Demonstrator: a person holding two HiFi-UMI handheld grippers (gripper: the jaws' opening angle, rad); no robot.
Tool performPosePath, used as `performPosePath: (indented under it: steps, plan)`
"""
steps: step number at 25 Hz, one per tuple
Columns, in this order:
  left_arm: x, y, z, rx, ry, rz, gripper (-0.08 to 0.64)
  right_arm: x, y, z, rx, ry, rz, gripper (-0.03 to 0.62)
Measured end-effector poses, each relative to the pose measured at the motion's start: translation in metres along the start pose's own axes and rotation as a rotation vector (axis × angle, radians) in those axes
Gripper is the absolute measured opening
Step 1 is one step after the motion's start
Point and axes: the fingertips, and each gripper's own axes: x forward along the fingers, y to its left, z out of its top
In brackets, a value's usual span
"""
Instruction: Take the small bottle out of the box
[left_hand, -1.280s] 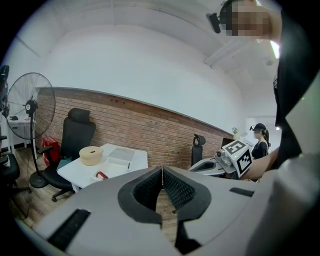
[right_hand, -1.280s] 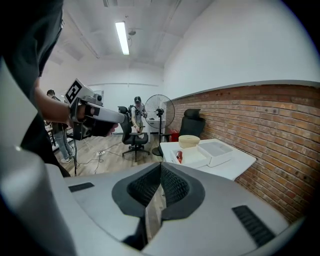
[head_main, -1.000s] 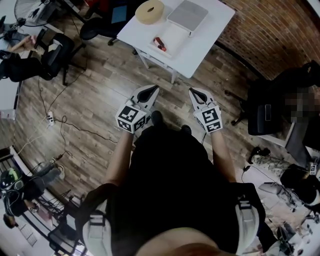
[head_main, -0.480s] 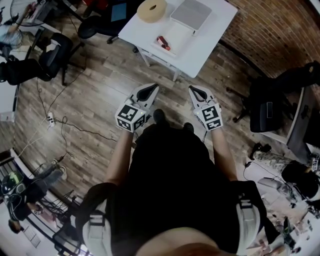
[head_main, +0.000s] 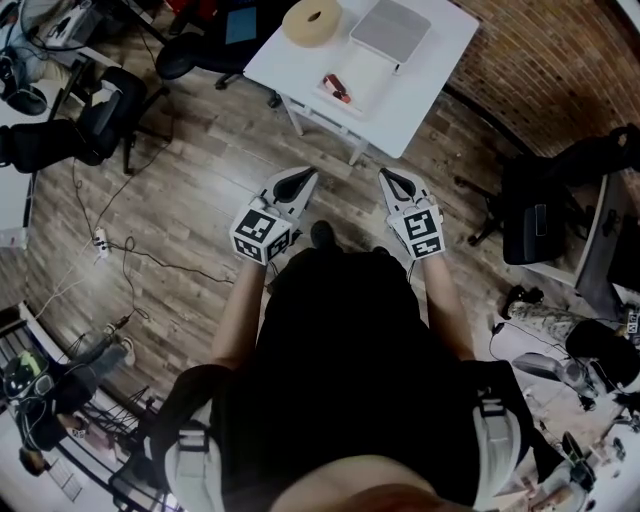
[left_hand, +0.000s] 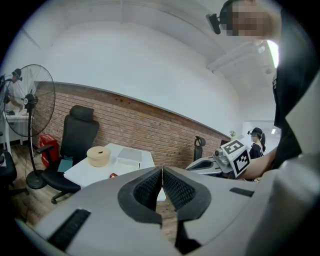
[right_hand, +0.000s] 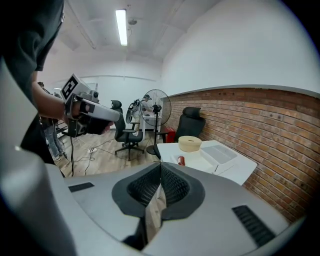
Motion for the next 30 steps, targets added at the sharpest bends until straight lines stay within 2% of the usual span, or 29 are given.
performPosePath:
  steps: [16,30]
  plan:
    - [-0.024,0.035,-0.005,-0.043,-0.008,0.043,0.025,0.027,0.017,0.014,0.009,0.004,0.019,-0.002]
    - [-0.004,0.072,0.011,-0.044,-0.011,0.080,0.025,0.072,-0.009,0.029,-0.011,0.006,0.053,-0.002]
